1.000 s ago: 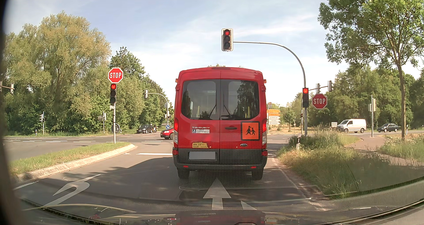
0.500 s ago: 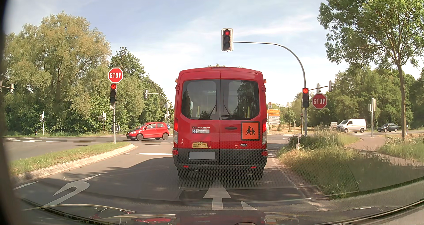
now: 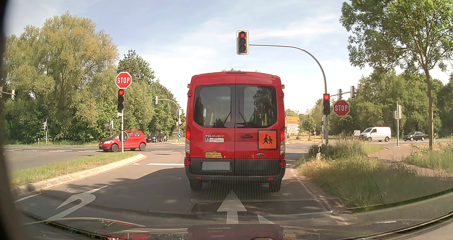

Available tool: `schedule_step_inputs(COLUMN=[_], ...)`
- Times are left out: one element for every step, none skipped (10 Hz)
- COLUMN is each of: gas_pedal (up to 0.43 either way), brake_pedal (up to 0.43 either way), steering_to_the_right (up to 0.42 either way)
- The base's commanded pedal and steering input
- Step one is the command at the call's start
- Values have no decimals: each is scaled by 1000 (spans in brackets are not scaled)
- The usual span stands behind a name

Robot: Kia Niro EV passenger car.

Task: Follow the waypoints while adhering to traffic rules and regulations

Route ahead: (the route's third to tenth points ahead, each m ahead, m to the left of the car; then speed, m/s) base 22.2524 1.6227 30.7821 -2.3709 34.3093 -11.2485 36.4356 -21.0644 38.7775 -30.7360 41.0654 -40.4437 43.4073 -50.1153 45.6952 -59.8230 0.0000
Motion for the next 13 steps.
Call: schedule_step_inputs(gas_pedal=[0,0,0,0,0,0,0,0,0,0,0,0,0], brake_pedal=[195,201,195,201,201,201,201,201,201,195,201,201,201], steering_to_the_right=[-10,-10,-10,-10,-10,-10,-10,-10,-10,-10,-10,-10,-10])
